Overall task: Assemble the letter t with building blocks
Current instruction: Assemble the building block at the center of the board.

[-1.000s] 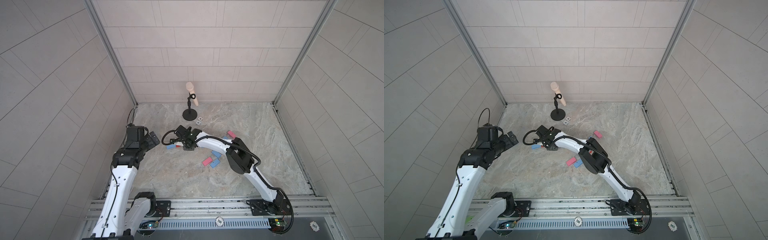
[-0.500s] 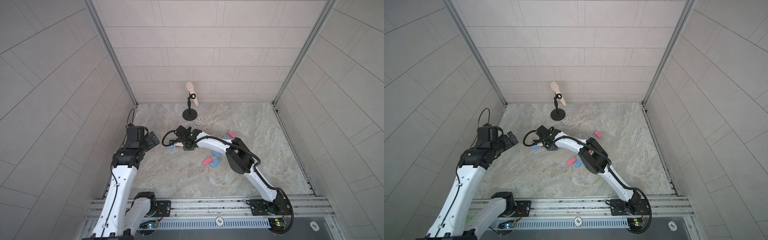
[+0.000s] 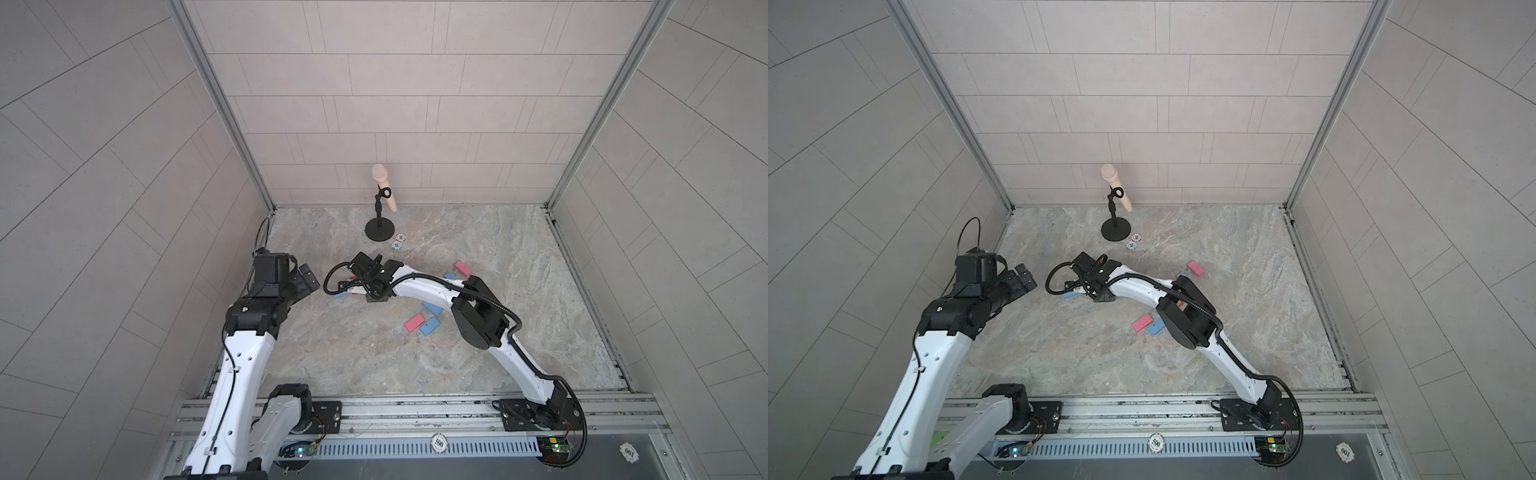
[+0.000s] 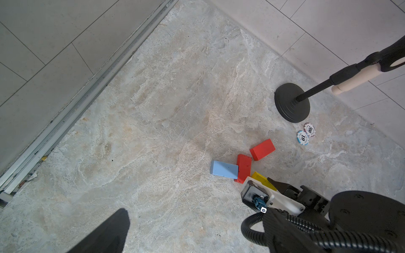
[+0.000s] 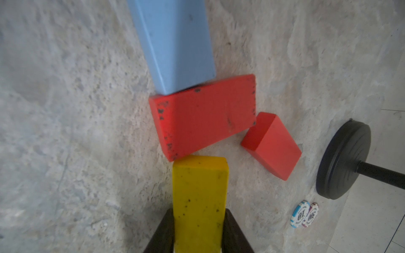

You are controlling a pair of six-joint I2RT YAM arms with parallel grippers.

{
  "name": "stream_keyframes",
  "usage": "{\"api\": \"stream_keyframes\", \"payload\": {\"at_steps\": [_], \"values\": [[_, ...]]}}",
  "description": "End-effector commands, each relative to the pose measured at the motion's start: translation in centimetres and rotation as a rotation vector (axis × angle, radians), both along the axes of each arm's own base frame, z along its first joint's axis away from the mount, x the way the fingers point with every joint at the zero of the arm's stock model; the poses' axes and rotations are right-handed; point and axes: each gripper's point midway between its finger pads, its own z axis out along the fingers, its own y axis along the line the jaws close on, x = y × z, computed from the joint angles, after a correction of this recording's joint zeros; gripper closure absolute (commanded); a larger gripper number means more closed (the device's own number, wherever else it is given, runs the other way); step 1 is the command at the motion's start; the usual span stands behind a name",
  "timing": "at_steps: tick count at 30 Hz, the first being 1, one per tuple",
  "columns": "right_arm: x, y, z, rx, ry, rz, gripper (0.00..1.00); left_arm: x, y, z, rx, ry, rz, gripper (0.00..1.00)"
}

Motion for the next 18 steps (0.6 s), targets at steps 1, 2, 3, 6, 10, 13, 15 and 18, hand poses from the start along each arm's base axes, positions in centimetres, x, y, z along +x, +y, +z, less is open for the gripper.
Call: {"api": "stream_keyframes", "payload": {"at_steps": [1, 2, 3, 6, 10, 13, 15, 18], "values": [[-1.8, -1.0, -1.5, -0.064, 0.058, 0.029, 0.75, -0.3, 0.3, -0.5, 0.016, 0.014, 0.004, 0.00], [-1.7, -0.9, -1.4, -0.061, 0.054, 0.027, 0.74, -0.3, 0.3, -0.4, 0.016, 0.012, 0.004, 0.00], [-1.7, -1.0, -1.3, -0.060, 0.053, 0.025, 0.72, -0.4, 0.3, -0.5, 0.017, 0.015, 0.003, 0.00], [-1.6, -0.9, -1.2, -0.056, 0.048, 0.021, 0.64, -0.4, 0.3, -0.7, 0.018, 0.020, 0.004, 0.00], [-1.2, -0.9, -0.7, -0.043, 0.023, 0.008, 0.48, -0.5, 0.4, -0.9, 0.018, 0.022, 0.007, 0.00], [-1.0, -0.8, 0.0, -0.021, 0.006, -0.002, 0.38, -0.5, 0.4, -1.0, 0.018, 0.021, 0.008, 0.00], [-0.8, -0.8, 0.6, -0.006, -0.008, -0.020, 0.31, -0.6, 0.4, -0.9, 0.020, 0.019, 0.011, 0.00], [-1.0, -1.0, 1.5, 0.006, -0.009, -0.031, 0.31, -0.6, 0.4, -0.9, 0.020, 0.017, 0.011, 0.00]]}}
